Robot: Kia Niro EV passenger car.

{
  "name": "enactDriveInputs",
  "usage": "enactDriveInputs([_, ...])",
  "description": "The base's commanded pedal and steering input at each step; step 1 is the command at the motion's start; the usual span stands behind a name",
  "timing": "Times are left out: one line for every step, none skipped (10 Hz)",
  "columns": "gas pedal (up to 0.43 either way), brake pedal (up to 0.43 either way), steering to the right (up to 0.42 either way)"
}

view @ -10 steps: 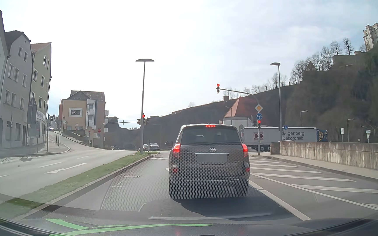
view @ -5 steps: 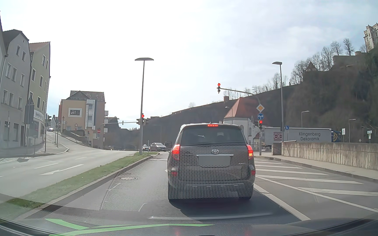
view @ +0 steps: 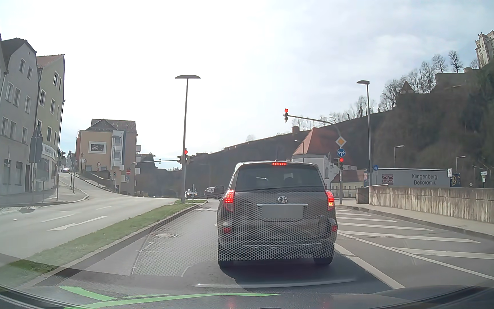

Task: Follow the waypoints while adhering to traffic rules and regulations

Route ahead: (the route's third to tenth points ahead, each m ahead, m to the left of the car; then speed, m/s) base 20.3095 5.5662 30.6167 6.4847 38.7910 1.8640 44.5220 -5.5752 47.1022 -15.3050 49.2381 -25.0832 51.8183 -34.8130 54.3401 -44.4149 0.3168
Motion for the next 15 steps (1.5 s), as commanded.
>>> enactDriveInputs([0.000,0.098,0.026])
enactDriveInputs([0.000,0.098,0.026])
enactDriveInputs([0.000,0.104,0.026])
enactDriveInputs([0.000,0.110,0.026])
enactDriveInputs([0.000,0.110,0.026])
enactDriveInputs([0.000,0.116,0.025])
enactDriveInputs([0.000,0.122,0.024])
enactDriveInputs([0.000,0.140,0.024])
enactDriveInputs([0.000,0.165,0.024])
enactDriveInputs([0.000,0.195,0.024])
enactDriveInputs([0.000,0.220,0.023])
enactDriveInputs([0.000,0.262,0.023])
enactDriveInputs([0.000,0.293,0.023])
enactDriveInputs([0.000,0.317,0.023])
enactDriveInputs([0.000,0.354,0.023])
